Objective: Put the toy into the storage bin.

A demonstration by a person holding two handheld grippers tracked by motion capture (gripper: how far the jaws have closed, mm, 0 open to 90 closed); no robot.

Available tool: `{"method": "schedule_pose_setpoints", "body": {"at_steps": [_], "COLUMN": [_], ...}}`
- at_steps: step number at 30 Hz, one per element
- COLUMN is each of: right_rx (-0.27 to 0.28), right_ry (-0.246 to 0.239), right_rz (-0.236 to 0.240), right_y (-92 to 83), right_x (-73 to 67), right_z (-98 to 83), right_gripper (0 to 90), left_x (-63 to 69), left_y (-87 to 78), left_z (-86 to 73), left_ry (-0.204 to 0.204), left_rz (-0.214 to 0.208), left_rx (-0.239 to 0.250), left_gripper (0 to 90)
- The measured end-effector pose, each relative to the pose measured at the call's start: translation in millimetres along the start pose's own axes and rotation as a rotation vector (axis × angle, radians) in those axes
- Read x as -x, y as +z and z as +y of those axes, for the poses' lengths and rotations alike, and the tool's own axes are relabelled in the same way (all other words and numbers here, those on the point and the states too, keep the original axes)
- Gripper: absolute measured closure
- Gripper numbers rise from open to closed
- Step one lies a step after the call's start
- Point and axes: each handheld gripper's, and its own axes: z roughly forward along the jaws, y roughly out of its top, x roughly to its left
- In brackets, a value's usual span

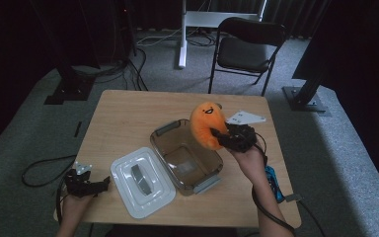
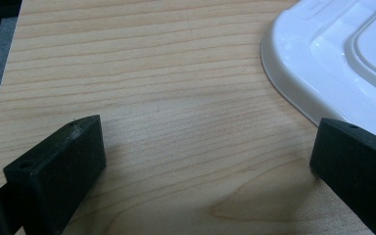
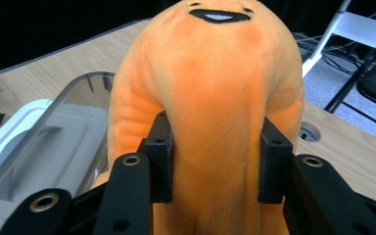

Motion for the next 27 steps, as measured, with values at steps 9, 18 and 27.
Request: {"method": "schedule_pose_setpoints", "body": {"at_steps": [9, 18, 27], "right_rx": [-0.009, -0.035, -0.065], "right_ry": [-0.027, -0.054, -0.06], "right_rz": [0.042, 0.081, 0.103], "right_y": [14.1, 29.5, 45.0], "right_x": [-15.5, -28.1, -36.5], "right_z": [6.1, 7.1, 1.8], "right_gripper": [59.1, 59.1, 58.7], "left_x": [0.0, 0.0, 0.0], "left_y": [0.0, 0.0, 0.0], "left_z": [0.0, 0.0, 0.0], "left_ry": [0.0, 0.0, 0.0], "left_rz": [0.0, 0.0, 0.0], "left_rx": [0.0, 0.0, 0.0], "left_gripper": [0.3, 0.3, 0.3]}}
